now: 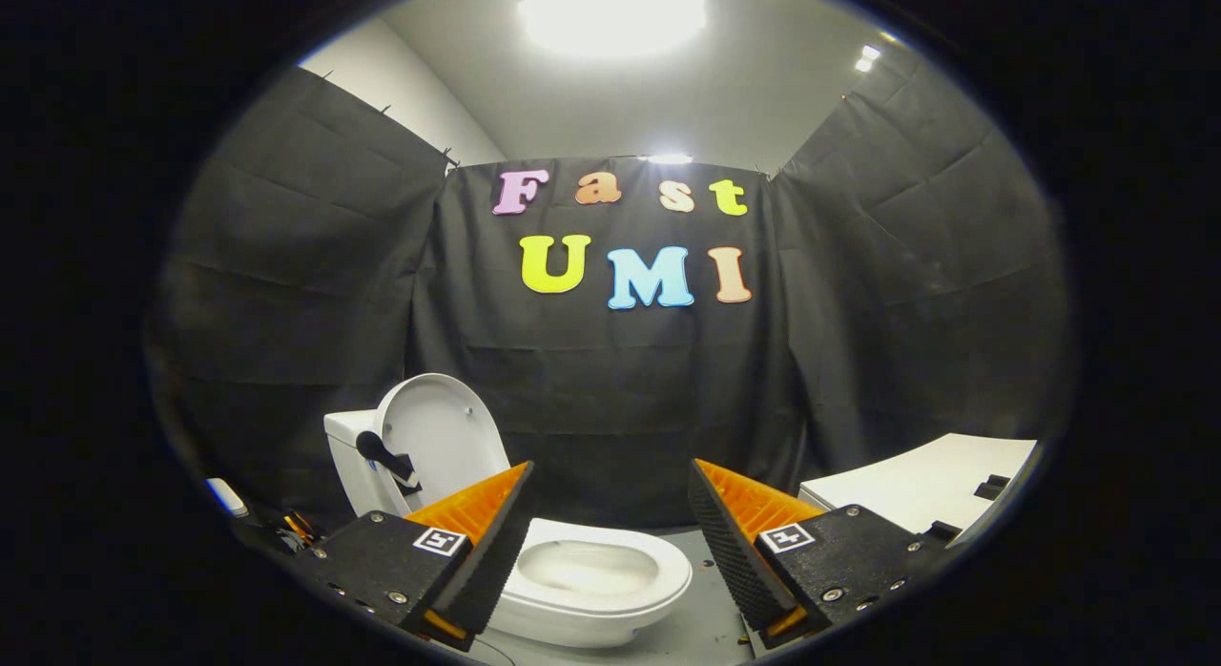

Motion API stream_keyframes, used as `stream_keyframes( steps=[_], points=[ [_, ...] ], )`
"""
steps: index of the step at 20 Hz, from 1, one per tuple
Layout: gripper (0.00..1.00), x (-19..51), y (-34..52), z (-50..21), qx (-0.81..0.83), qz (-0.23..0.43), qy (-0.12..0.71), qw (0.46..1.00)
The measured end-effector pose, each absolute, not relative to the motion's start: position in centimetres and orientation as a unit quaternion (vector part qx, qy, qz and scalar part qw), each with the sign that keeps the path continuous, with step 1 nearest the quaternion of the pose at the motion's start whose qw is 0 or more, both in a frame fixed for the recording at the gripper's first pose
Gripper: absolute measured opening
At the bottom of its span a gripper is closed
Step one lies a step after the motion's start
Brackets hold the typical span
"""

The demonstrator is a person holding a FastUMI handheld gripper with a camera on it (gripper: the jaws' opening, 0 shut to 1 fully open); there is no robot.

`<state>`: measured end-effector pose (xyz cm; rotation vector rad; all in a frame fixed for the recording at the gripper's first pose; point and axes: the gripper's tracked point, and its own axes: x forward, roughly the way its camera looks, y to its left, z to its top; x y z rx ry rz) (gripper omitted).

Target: Open the toilet lid.

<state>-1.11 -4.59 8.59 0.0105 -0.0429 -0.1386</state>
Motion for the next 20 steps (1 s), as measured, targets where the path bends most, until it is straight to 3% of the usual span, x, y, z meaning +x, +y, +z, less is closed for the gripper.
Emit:
stream_keyframes(
  steps=[20],
  points=[
    [0.96, -1.5, -3.91, 8.21, 0.013, -0.055, -0.013, 0.998]
  ],
)
